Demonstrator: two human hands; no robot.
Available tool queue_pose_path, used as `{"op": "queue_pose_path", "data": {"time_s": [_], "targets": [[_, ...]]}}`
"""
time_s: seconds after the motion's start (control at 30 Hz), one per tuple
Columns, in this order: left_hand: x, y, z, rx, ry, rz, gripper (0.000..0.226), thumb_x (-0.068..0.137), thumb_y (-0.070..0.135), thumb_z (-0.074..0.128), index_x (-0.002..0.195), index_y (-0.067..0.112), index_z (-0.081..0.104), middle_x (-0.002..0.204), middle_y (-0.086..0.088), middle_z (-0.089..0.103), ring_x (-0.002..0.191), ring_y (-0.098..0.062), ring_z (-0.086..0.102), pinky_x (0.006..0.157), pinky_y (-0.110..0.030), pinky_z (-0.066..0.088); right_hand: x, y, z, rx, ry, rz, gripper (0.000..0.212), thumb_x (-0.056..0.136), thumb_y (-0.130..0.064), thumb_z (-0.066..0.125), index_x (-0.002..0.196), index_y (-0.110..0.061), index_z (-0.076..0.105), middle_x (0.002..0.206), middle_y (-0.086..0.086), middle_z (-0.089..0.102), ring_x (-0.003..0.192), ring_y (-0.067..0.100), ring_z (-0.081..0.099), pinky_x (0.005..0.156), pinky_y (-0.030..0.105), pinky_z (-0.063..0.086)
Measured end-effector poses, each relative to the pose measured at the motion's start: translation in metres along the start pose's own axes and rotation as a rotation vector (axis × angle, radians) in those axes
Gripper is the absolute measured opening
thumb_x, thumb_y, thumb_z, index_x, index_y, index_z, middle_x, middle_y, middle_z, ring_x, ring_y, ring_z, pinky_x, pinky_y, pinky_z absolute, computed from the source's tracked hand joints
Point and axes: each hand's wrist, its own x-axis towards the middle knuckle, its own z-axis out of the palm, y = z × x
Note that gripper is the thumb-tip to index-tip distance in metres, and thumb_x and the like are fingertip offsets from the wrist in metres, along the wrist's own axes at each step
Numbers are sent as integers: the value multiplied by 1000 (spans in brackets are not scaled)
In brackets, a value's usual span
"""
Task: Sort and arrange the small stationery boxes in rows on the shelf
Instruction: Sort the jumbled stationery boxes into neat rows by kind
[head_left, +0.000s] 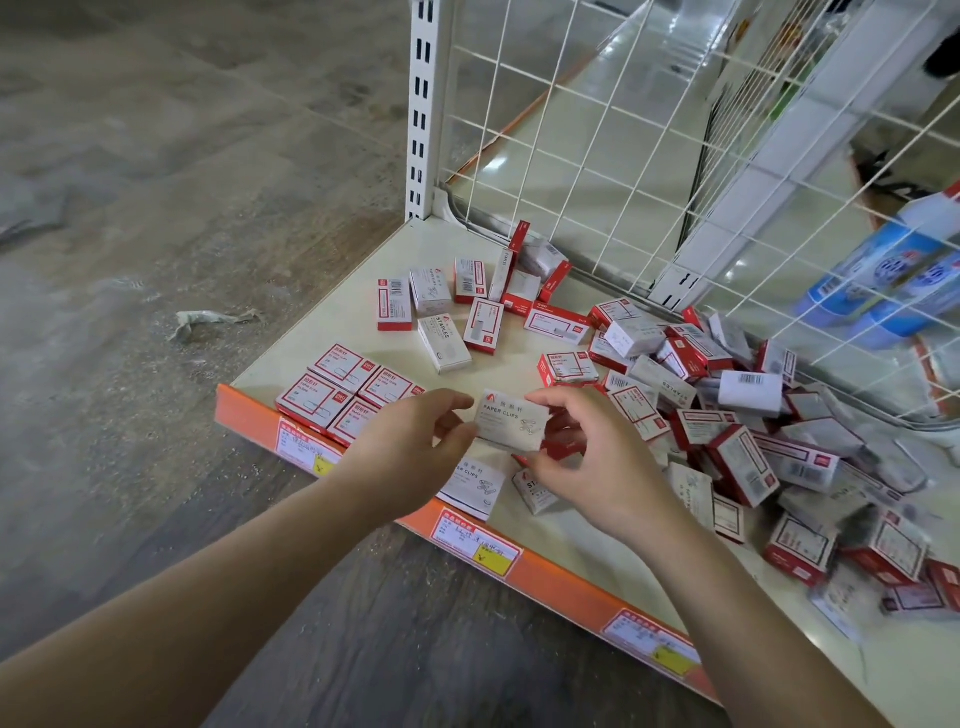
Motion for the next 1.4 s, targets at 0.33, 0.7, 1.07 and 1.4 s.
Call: {"op": "queue_pose_path", "data": {"time_s": [0.33, 0.7, 1.07, 1.4], "targets": [[-10, -2, 13, 355, -109, 128, 35, 93, 30, 51, 128, 26, 51, 132, 10, 49, 119, -10, 44, 96, -24, 38, -53, 15, -10, -37, -38, 150, 36, 82, -30, 66, 111, -37, 47, 99, -26, 51, 94, -10, 49, 66, 4, 40], [-14, -3, 20, 456, -202, 268, 32, 95, 26, 47, 126, 24, 55, 129, 10, 48, 116, -9, 44, 91, -23, 44, -75, 27, -1, -47, -104, 211, 34, 84, -22, 65, 117, -22, 57, 103, -12, 52, 104, 5, 51, 86, 20, 49], [-16, -5, 19, 441, -205, 277, 33, 96, 29, 45, 127, 27, 54, 129, 11, 49, 117, -7, 44, 93, -24, 44, -55, 27, 14, -104, -54, 163, 35, 86, -25, 60, 121, -21, 56, 108, -7, 48, 99, 3, 48, 82, 14, 43], [-18, -7, 16, 517, -228, 358, 36, 97, 29, 41, 132, 29, 50, 132, 14, 46, 120, -6, 40, 92, -21, 42, -50, 31, 21, -140, -12, 107, 46, 84, -17, 65, 128, -19, 53, 121, -7, 46, 109, 3, 45, 85, 8, 37]]}}
